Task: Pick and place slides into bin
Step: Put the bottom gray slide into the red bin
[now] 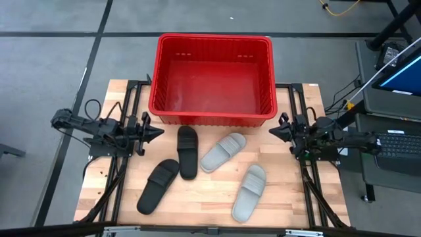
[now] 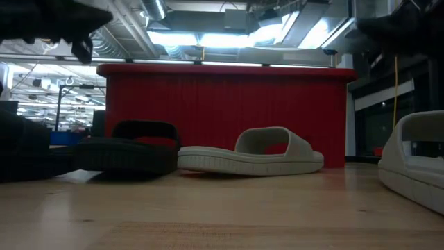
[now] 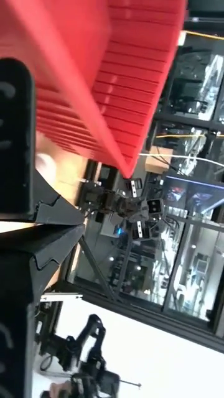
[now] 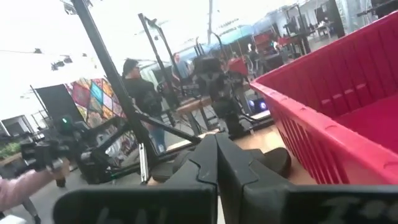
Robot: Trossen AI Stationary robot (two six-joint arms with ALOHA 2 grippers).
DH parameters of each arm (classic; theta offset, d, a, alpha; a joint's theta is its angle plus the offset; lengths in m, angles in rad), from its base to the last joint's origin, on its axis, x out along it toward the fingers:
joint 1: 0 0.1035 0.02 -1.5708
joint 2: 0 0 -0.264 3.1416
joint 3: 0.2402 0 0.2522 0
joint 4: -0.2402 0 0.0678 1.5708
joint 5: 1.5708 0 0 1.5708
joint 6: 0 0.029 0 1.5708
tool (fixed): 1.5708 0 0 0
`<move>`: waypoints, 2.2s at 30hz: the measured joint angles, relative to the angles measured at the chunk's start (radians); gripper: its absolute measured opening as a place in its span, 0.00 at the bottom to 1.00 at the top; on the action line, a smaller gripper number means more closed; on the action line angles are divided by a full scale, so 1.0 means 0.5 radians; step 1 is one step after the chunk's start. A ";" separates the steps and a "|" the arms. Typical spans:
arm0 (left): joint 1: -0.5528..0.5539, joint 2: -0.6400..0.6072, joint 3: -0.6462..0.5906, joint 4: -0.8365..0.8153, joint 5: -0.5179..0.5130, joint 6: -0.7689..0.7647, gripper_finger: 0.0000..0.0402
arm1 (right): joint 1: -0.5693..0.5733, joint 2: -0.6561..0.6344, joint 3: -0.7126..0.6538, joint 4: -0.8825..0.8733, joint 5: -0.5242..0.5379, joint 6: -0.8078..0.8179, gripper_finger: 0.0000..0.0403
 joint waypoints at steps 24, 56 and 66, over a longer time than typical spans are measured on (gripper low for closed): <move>-0.081 0.973 0.722 -0.120 -0.067 0.180 0.00 | 0.855 1.380 1.150 -0.994 0.071 0.380 0.00; -0.086 1.038 0.723 0.039 -0.152 0.062 0.01 | 1.700 3.130 2.591 -1.724 0.614 1.125 0.00; -0.085 1.038 0.723 0.001 -0.084 0.132 0.01 | 1.592 3.463 2.819 -1.738 0.572 1.268 0.07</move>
